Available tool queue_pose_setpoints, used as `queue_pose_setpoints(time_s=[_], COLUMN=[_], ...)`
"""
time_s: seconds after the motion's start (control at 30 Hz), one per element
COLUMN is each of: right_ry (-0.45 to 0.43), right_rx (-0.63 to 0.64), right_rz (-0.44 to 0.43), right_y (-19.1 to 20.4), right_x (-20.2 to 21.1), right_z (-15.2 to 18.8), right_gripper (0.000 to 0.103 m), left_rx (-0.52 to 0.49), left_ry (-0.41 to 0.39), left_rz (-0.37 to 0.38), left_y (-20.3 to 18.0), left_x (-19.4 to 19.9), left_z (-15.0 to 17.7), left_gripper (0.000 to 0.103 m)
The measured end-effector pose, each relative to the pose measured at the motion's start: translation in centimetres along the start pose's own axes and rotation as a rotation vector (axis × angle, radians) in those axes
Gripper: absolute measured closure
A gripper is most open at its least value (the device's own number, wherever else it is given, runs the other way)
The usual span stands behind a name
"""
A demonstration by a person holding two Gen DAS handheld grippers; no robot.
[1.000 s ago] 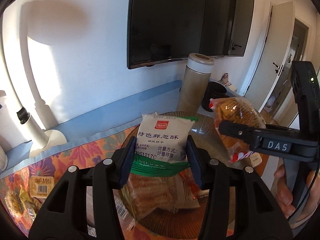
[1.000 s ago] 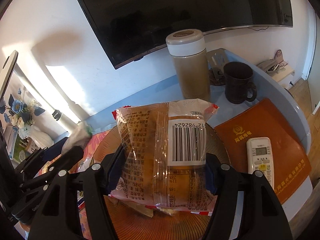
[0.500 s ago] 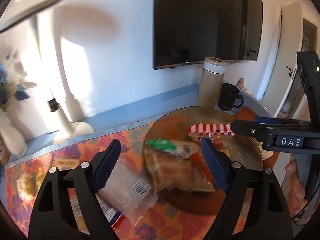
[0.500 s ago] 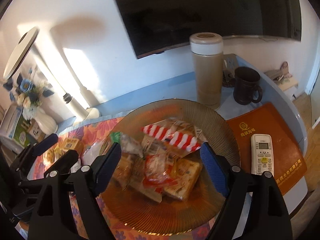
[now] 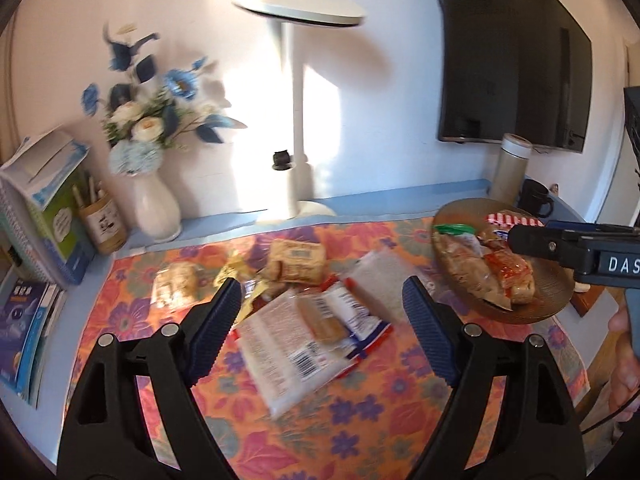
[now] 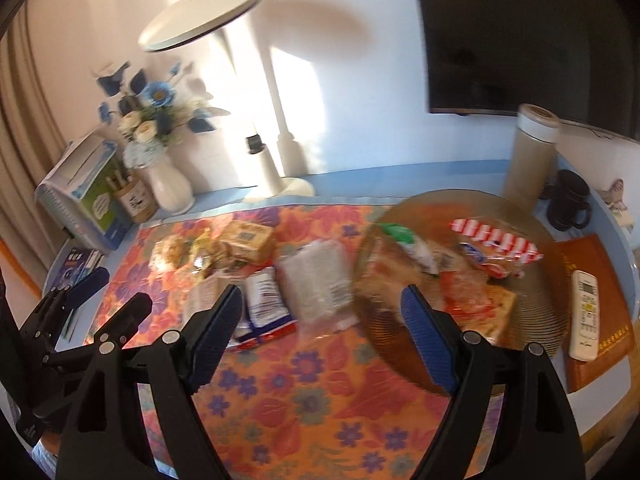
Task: Organize snacks
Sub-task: 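Carry both packs to the brown glass bowl and release them inside, then move both open grippers back over the table toward the clear cookie bag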
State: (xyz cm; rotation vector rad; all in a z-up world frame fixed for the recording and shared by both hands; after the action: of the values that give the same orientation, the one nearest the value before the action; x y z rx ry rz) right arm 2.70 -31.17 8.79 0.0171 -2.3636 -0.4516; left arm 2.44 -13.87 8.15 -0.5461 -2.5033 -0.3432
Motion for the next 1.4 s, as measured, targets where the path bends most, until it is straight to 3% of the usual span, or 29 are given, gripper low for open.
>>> queue_pose_setpoints(time_s=[0.23,0.37,0.47,0.63,0.77,0.83,0.93,1.13,1.4], right_ry=[0.057,0.085,0.103,0.139,0.195,0.232,0.253,0.253,0.253], right_rx=[0.074,0.09,0.098,0.102,0.06,0.029,0.005,-0.01,0.088], right_rz=[-0.046,-0.067,-0.081,-0.095,-0.093,-0.099,-0.121,-0.118,-0.1], right_y=[6.5,8.9,10.1,11.6,11.3,10.8,10.3,9.6,12.1], right_x=[-2.0,-3.0,-3.6,-5.3,-7.9,-9.5,-11.1,-13.1,-15.4], right_z=[2.0,2.8,3.2,4.6,6.5,7.7,9.4,10.4,11.6], right_gripper=[0.022,0.022,0.022,0.022,0.022,0.022,0.022,0.022,0.022], left_rx=[0.104,0.139,0.15,0.223,0.226,0.233,0.258,0.296,0.329], left_ry=[0.01,-0.003,-0.021,-0.046,0.02,0.087,0.174,0.25,0.258], left_rz=[-0.085,-0.17,-0.229,-0.247,-0.138,-0.051,0.021,-0.001,0.059], left_y=[8.3,14.2,18.2,24.0,24.3,23.2,22.0,22.1,22.3], left_x=[1.4,2.7,3.6,3.7,-0.8,-4.7,-10.5,-18.0,-20.9], left_z=[2.8,3.8,3.1,1.9,2.5,3.7,5.3,7.3,9.7], left_gripper=[0.021,0.02,0.02,0.015,0.013,0.013,0.012,0.013,0.012])
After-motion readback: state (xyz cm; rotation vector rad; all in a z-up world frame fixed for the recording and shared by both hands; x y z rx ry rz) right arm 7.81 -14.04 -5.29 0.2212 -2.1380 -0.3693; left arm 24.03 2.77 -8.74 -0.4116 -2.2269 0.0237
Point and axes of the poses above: each gripper's, at about its wrist camera, not at the fingertips, and x roughly against the way its jaws point, y to its left, z to its underside, the point moved 9 cm from there along -x, roughly the way its jaws point, and after that the axes turned 9 degrees about -x, right-handed, at the moved point
